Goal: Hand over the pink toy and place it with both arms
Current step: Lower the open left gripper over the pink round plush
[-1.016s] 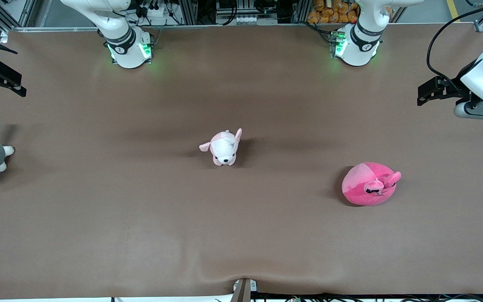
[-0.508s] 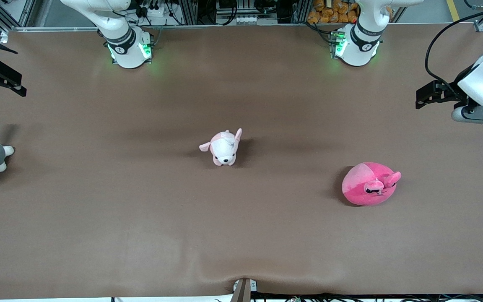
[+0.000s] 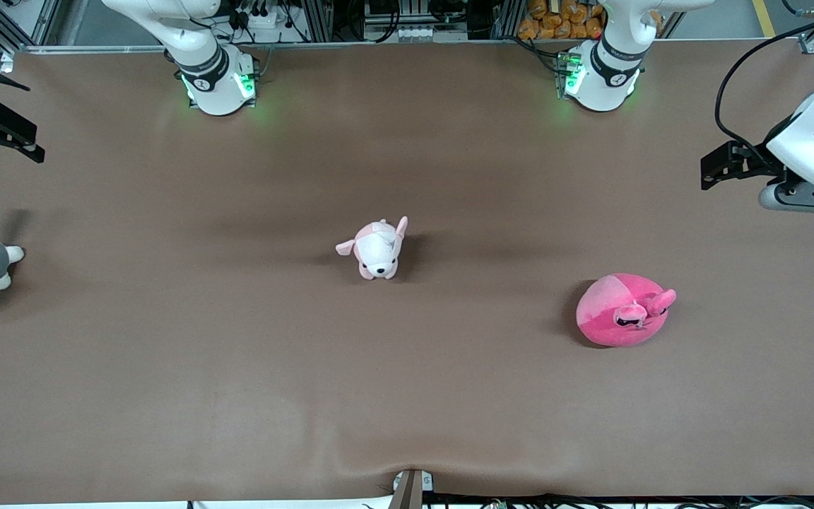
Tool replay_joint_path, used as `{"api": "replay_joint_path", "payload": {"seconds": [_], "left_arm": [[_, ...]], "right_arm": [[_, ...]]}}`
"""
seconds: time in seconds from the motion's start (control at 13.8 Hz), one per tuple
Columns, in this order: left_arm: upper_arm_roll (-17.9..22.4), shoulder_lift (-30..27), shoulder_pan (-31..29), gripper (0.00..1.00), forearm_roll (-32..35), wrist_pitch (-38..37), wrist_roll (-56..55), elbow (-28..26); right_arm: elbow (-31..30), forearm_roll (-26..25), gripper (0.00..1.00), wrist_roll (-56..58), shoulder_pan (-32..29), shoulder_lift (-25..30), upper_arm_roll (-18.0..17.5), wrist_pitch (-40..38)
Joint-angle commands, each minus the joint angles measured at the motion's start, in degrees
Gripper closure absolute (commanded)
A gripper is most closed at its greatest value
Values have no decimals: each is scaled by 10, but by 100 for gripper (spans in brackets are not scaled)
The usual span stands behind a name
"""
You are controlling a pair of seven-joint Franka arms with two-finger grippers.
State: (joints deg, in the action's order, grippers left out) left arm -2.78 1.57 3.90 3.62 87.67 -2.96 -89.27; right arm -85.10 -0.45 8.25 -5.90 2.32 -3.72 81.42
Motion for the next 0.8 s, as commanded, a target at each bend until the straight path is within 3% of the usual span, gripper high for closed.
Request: {"api": "replay_joint_path", "payload": {"seconds": [0.0,0.15,0.44,0.73], "left_arm": [[-3,9,-6,0,-5,1,-45,6],[0,12,-6,0,-5,1,-56,6],[-4,48,0,0,-5,0,-279,4],[-4,61,-3,0,-6,24,-383,-31]], "right_arm": [[7,6,0,2,-4,-4,-1,-7],[8,6,0,2,-4,-4,-1,-7],[7,6,0,2,-4,-4,-1,-7],[7,6,0,2,-4,-4,-1,-7]]}}
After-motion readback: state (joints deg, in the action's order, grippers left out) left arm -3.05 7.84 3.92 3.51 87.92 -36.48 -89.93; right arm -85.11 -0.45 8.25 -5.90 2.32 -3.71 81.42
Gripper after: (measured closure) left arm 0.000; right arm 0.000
